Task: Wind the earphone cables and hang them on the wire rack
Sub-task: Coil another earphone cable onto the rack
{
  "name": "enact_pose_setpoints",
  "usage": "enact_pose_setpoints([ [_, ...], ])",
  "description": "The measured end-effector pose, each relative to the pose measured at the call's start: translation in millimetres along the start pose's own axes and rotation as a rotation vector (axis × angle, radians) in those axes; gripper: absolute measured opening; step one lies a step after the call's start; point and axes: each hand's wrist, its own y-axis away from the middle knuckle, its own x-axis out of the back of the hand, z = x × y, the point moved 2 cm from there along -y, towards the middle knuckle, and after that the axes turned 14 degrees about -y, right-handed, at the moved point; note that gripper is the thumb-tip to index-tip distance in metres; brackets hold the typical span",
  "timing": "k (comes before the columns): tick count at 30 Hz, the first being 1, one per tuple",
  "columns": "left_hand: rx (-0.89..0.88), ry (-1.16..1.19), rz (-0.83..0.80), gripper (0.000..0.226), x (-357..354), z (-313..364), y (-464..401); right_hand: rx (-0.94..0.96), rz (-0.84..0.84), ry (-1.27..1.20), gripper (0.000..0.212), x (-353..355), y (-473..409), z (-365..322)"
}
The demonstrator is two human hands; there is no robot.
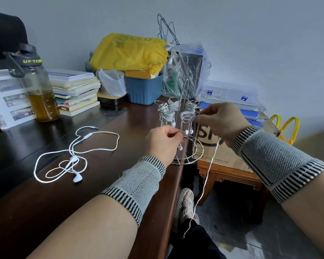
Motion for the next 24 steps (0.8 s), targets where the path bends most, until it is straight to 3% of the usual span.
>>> enact_pose_setpoints([
  [4,0.001,0.008,0.007,0.017,0,2,2,-0.029,-0.018,0.000,0.019,-2,2,7],
  [11,-0.003,-0.027,0.013,0.014,2,6,6,0.024,-0.079,-0.078,0.005,-4,1,11],
  [18,-0.018,-0.053,0.055,0.019,2,5,6,0.147,-0.073,0.008,0.007,-9,4,15],
  [24,-0.033,-0.100,0.061,0.019,3,7,6,0.146,-0.093,0.039,0.009,-16,2,34],
])
